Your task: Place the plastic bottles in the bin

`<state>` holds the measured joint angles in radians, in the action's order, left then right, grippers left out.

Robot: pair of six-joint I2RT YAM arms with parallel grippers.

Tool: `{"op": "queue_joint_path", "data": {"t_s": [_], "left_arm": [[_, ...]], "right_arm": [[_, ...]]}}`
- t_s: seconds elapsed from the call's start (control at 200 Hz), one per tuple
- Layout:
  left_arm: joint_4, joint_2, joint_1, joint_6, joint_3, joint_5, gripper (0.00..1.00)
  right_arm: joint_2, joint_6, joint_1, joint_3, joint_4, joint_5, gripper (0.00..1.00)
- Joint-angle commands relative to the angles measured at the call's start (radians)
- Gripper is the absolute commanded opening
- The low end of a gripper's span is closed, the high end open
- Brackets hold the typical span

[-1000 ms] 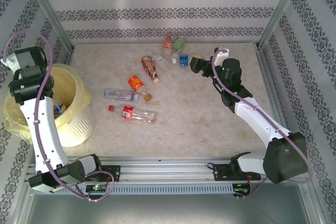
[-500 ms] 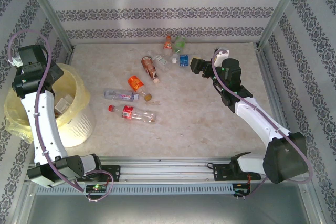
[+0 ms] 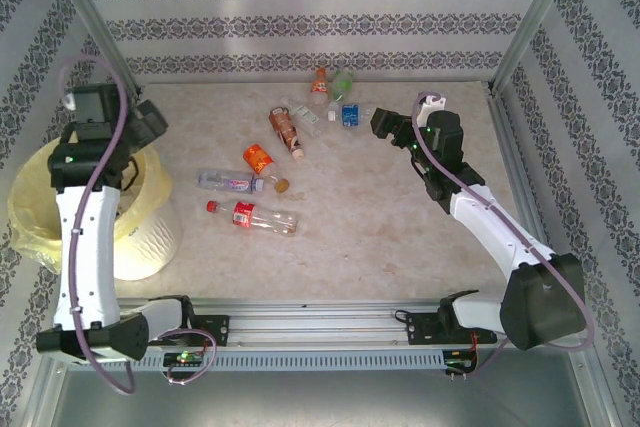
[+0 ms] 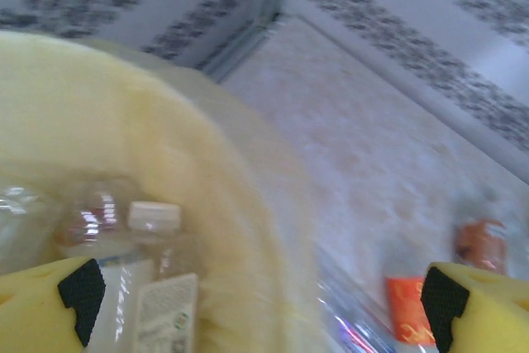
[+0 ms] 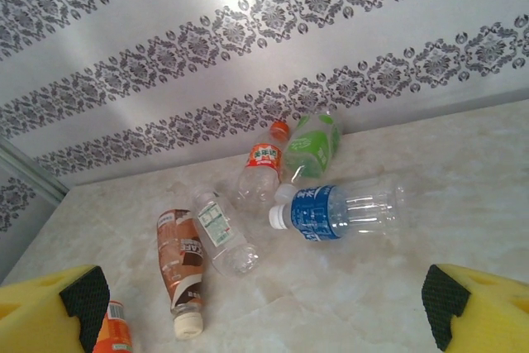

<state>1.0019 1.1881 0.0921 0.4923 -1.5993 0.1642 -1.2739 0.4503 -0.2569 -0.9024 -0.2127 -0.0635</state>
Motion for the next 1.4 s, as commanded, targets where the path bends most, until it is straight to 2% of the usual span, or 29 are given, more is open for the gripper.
{"op": "queue_joint_path", "data": {"t_s": [0.0,0.245,0.385,0.475,0.685,0.919,1.394], "left_arm": [[-0.092,-0.006,-0.115,0.060,-0.003,0.044,1.00],[-0.235,0.111,-0.392,0.137,0.022,0.148,1.00],[-0.322,0.217,-0.458,0.211,0.053,0.137,1.00],[-0.338,0.288,-0.464,0.273,0.063,0.137,1.00],[-0.239,0.425,-0.458,0.446,0.058,0.256,1.00],[-0.244,0.534,-0.416,0.690,0.156,0.184,1.00],[-0.375,0.624,-0.332,0.846,0.324,0.162,0.98]], "right_arm": [[0.037,0.018,0.007,0.009,-0.001,0.030,0.98],[0.071,0.006,0.019,0.029,0.059,0.064,0.98],[0.092,0.000,0.025,0.036,0.086,0.076,0.98],[0.105,-0.008,0.027,0.035,0.107,0.080,0.98],[0.144,-0.032,0.031,0.040,0.151,0.098,0.98],[0.162,-0.033,0.035,0.056,0.157,0.106,0.98],[0.204,-0.081,0.036,0.057,0.226,0.118,0.98]]}}
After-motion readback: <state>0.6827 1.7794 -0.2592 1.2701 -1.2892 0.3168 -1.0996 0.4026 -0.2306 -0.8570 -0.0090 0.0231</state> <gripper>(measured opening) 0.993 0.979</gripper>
